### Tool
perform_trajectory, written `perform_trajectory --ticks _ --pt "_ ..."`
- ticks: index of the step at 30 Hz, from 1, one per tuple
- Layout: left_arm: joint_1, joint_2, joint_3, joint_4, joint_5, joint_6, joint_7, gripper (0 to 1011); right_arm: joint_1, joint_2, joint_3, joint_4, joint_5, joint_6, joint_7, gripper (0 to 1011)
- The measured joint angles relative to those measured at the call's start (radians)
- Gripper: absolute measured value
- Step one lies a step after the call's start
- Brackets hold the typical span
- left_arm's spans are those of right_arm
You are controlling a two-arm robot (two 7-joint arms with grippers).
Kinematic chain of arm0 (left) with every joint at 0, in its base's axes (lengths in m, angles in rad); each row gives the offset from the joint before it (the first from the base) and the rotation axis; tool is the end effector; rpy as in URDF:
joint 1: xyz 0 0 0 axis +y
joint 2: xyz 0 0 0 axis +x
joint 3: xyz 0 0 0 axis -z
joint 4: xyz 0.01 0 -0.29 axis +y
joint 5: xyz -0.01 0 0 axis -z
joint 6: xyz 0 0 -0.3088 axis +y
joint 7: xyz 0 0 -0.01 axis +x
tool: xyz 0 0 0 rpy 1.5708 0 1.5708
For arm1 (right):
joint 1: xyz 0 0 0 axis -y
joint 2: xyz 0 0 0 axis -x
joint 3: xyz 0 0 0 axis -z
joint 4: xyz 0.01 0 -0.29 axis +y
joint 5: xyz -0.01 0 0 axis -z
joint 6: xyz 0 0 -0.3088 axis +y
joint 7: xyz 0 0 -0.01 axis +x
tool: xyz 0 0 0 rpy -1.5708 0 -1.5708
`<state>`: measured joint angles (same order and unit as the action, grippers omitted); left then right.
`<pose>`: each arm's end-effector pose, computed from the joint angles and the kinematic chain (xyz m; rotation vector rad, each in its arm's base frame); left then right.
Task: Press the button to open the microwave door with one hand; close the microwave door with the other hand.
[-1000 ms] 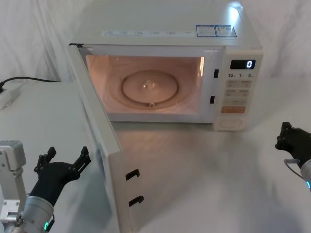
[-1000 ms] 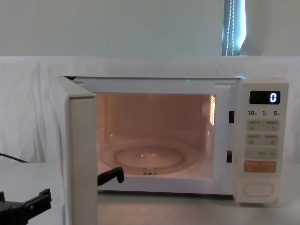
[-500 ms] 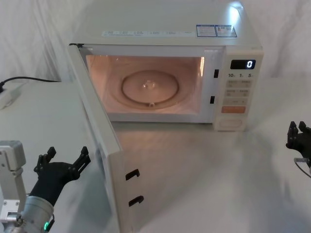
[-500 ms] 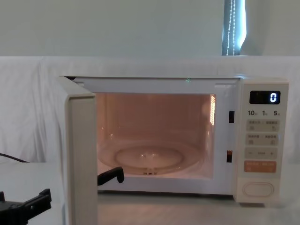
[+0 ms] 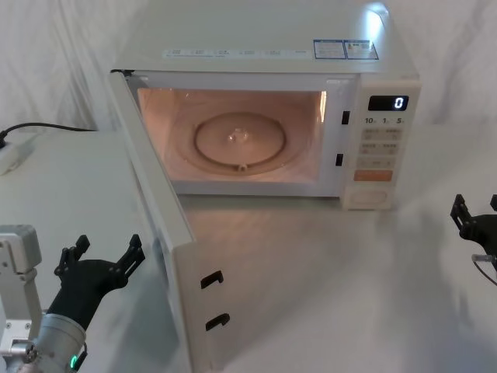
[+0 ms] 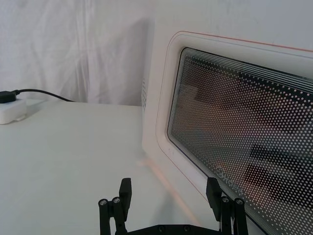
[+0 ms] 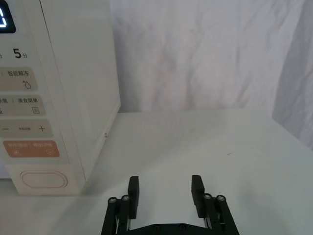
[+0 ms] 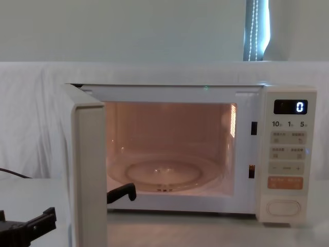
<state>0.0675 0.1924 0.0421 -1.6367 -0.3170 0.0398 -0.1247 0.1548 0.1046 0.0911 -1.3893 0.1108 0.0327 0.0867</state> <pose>0.3091 0.0397 -0.2984 -0.0644 0.1349 1.3880 0.3709 -0.0664 -0.2991 -0.0163 0.0584 -1.5916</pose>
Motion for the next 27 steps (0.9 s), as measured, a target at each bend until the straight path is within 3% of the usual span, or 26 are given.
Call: perform_trajectory --ticks 12,27 --pt "0.0 0.0 0.0 0.0 0.0 0.0 0.0 1001 -0.001 0.0 0.0 0.0 0.0 0.0 -0.001 1002" --pt "0.0 0.0 0.0 0.0 0.0 0.0 0.0 1001 -0.001 0.0 0.0 0.0 0.0 0.0 -0.001 1002"
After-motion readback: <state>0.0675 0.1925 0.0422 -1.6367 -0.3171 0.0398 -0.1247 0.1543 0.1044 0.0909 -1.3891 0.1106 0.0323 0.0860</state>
